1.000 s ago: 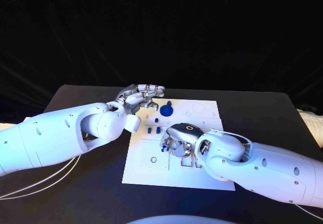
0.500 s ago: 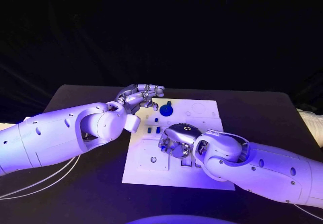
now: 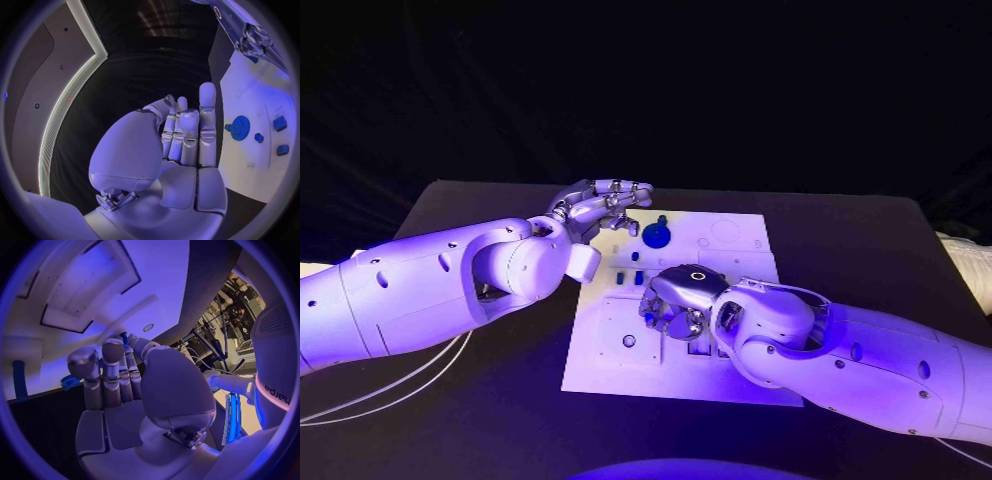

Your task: Assemble the parts on the task board

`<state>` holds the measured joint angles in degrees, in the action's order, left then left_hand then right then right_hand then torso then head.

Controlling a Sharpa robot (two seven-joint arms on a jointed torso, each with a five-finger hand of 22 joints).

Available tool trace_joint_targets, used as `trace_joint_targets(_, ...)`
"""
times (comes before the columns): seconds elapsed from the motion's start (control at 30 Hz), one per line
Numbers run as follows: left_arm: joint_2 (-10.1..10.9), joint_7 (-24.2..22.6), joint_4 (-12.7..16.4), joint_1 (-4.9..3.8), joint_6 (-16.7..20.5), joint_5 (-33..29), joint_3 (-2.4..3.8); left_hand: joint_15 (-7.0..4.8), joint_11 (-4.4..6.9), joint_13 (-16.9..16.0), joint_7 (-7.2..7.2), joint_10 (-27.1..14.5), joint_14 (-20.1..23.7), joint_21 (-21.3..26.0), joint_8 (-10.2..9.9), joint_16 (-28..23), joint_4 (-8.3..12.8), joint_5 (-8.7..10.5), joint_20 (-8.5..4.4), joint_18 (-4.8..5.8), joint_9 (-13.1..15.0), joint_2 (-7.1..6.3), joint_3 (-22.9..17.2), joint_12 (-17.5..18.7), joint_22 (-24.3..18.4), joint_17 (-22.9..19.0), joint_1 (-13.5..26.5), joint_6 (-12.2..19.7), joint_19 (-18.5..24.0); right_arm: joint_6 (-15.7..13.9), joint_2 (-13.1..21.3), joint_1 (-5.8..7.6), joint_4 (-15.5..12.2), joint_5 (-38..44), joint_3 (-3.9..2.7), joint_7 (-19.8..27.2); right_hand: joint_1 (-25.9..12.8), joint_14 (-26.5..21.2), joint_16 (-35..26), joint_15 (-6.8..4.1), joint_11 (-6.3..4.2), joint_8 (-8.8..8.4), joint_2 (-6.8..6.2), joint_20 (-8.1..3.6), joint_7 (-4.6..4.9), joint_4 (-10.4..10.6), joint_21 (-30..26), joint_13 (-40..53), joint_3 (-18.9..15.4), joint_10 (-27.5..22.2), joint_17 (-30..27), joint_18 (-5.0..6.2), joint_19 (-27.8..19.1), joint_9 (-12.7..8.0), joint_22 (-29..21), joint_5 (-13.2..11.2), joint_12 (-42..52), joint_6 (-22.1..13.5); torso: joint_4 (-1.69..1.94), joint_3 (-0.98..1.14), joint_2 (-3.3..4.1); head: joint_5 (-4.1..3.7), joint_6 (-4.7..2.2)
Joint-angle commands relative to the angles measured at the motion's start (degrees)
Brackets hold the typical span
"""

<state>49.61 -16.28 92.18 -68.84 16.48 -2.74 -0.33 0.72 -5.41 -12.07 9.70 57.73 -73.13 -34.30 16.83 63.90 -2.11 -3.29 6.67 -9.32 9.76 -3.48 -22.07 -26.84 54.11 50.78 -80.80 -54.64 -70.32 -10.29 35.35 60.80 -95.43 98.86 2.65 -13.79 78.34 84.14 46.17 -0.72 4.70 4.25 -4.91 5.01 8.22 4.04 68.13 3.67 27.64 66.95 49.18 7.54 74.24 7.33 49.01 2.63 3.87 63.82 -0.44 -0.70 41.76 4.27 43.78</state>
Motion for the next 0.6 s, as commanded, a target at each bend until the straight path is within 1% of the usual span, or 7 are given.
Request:
trace_joint_targets(0.03,0.0,-0.3,0.0,0.00,-1.2,0.3,0.04,0.11,0.06,-0.1,-0.01,-0.3,0.4,0.3,0.3,-0.2,0.0,-0.19,-0.11,-0.73,0.1,0.18,0.3,-0.1,0.0,0.1,0.1,0.5,0.3,1.4,0.3,-0.55,0.4,1.7,0.54,-1.9,-0.9,-0.7,-2.9,0.71,0.63,-0.63,-0.39,0.31,0.40,0.0,-1.8,-0.2,-0.6,-2.7,-2.5,0.36,-1.7,-0.4,-3.0,0.2,-0.5,-1.4,-0.01,0.01,-0.01,-0.05,0.05)
trace_joint_targets(0.07,0.0,-0.3,0.0,0.00,-1.2,0.3,0.04,0.11,0.06,-0.1,-0.01,-0.3,0.4,0.3,0.3,-0.2,0.0,-0.19,-0.11,-0.73,0.1,0.18,0.3,-0.1,0.0,0.1,0.1,0.5,0.3,0.7,0.4,-0.55,0.4,1.7,0.55,-1.9,-1.0,-2.3,-7.2,1.03,1.00,-0.74,-0.70,0.63,0.72,0.0,-4.9,-0.2,-1.0,-4.5,-6.2,1.18,-4.0,-0.7,-8.0,0.2,-0.4,-2.3,0.04,0.00,-0.02,-0.06,0.07)
trace_joint_targets(0.13,0.0,-0.3,-0.1,0.00,-1.2,0.3,0.04,0.11,0.06,-0.1,-0.01,-0.3,0.3,0.2,0.3,-0.1,0.0,-0.20,-0.11,-0.71,0.1,0.20,0.3,-0.1,0.1,0.2,0.1,0.5,0.3,-0.7,0.5,-0.55,0.3,1.7,0.55,-1.7,-1.1,-4.3,-10.2,1.55,1.57,-0.76,-1.41,1.23,1.14,-0.3,-10.3,-0.1,-2.1,-8.3,-8.5,2.53,-7.7,-1.5,-15.9,0.2,-0.2,-5.0,0.06,0.01,-0.03,-0.07,0.06)
trace_joint_targets(0.2,0.0,-0.3,-0.1,0.00,-1.2,0.3,0.04,0.11,0.06,-0.1,-0.01,-0.3,0.3,0.2,0.3,-0.1,0.0,-0.20,-0.11,-0.71,0.1,0.20,0.3,-0.1,0.1,0.2,0.1,0.5,0.3,-2.4,0.7,-0.56,0.2,1.8,0.56,-1.5,-1.1,-4.8,-10.8,1.73,1.75,-0.70,-1.71,1.50,1.14,-0.5,-12.6,0.0,-3.2,-10.4,-9.1,3.02,-8.8,-1.9,-18.8,0.2,-0.1,-6.3,0.07,0.05,-0.03,-0.06,0.02)
trace_joint_targets(0.47,0.0,-0.2,-0.2,0.00,-1.3,0.3,0.04,0.11,0.06,-0.1,-0.01,-0.3,0.3,0.2,0.3,-0.1,0.0,-0.20,-0.11,-0.71,0.1,0.20,0.3,-0.1,0.1,0.2,0.1,0.5,0.3,-8.0,2.7,-0.58,-2.0,1.5,0.47,-0.1,-0.1,-4.3,-11.0,1.66,1.70,-0.40,-1.33,1.51,1.14,-1.2,-13.1,0.2,-4.4,-10.9,-10.0,2.88,-7.7,-2.2,-18.7,0.4,1.5,-6.0,0.05,0.04,-0.02,-0.07,0.00)
trace_joint_targets(0.53,0.1,-0.2,-0.2,0.00,-1.4,0.3,0.04,0.11,0.06,-0.1,-0.01,-0.3,0.3,0.2,0.3,-0.1,0.0,-0.20,-0.11,-0.71,0.1,0.20,0.3,-0.1,0.1,0.2,0.1,0.5,0.3,-8.6,3.6,-0.57,-3.0,1.1,0.28,0.1,-0.1,-3.8,-10.8,1.54,1.57,-0.35,-1.14,1.41,1.12,-1.2,-12.4,0.3,-4.7,-10.2,-10.2,2.67,-6.7,-2.3,-17.5,0.5,2.4,-5.6,0.00,0.00,-0.02,-0.06,-0.08)
trace_joint_targets(0.6,0.1,-0.1,-0.2,0.00,-1.4,0.3,0.04,0.11,0.06,-0.1,-0.01,-0.3,0.3,0.2,0.3,-0.1,0.0,-0.20,-0.11,-0.71,0.1,0.20,0.3,-0.1,0.1,0.2,0.1,0.5,0.3,-9.3,4.7,-0.44,-3.9,0.7,-0.04,0.2,-0.2,-3.1,-10.6,1.38,1.40,-0.37,-1.08,1.27,1.04,-1.1,-11.4,0.4,-5.0,-9.3,-10.4,2.41,-5.6,-2.3,-16.0,0.5,3.2,-5.5,-0.05,0.05,-0.01,0.07,-0.08)
